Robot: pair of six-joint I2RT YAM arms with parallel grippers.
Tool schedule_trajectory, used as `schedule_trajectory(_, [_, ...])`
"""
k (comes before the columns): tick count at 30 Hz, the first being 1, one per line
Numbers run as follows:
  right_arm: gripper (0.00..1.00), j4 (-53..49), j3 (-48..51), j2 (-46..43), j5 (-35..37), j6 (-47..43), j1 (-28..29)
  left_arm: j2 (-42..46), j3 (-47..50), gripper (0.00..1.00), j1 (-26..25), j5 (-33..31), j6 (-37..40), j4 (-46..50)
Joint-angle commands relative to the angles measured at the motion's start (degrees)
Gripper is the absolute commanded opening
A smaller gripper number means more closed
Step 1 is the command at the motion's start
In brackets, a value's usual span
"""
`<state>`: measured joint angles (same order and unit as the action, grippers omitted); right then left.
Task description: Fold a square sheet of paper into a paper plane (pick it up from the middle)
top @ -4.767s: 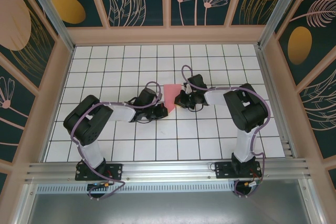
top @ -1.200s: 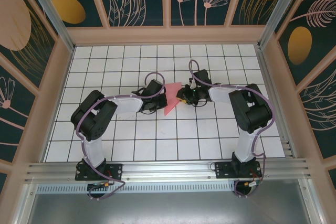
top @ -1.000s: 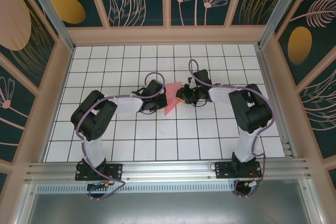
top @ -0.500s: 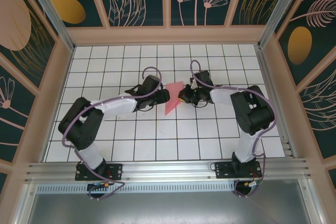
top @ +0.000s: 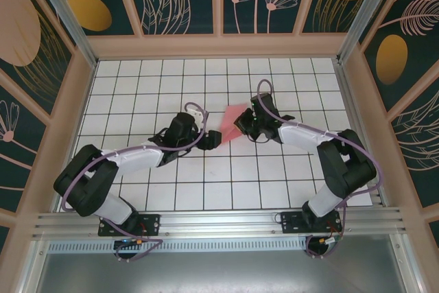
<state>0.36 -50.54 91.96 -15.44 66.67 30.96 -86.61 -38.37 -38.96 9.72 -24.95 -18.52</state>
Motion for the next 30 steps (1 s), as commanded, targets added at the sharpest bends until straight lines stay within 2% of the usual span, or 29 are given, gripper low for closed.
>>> schedule_trajectory(1, [0.01, -1.1, 0.4, -0.9, 3.1, 6.6, 0.1, -0.5, 0.6, 0.79, -0.1, 2.4, 9.6, -9.2])
schedule_trajectory(11, [0.01, -4.5, -8.1, 6.2, -0.7, 6.2, 0.1, -9.5, 0.4, 0.70, -0.1, 3.6, 18.1, -19.4])
schedule_trajectory(19, [0.01, -5.5, -9.1, 7.8, -2.8, 5.8, 0.1, -15.6, -1.2, 0.61, -0.1, 5.3, 21.7, -21.7])
schedule_trajectory(26, [0.01, -6.9, -9.2, 7.5, -4.3, 5.6, 0.1, -17.6, -1.4, 0.58, -0.1, 5.1, 24.8, -23.2])
schedule_trajectory(30, [0.01, -7.5, -9.2, 7.7, -5.1, 5.5, 0.1, -17.7, -1.5, 0.49, -0.1, 5.9, 26.0, -23.5])
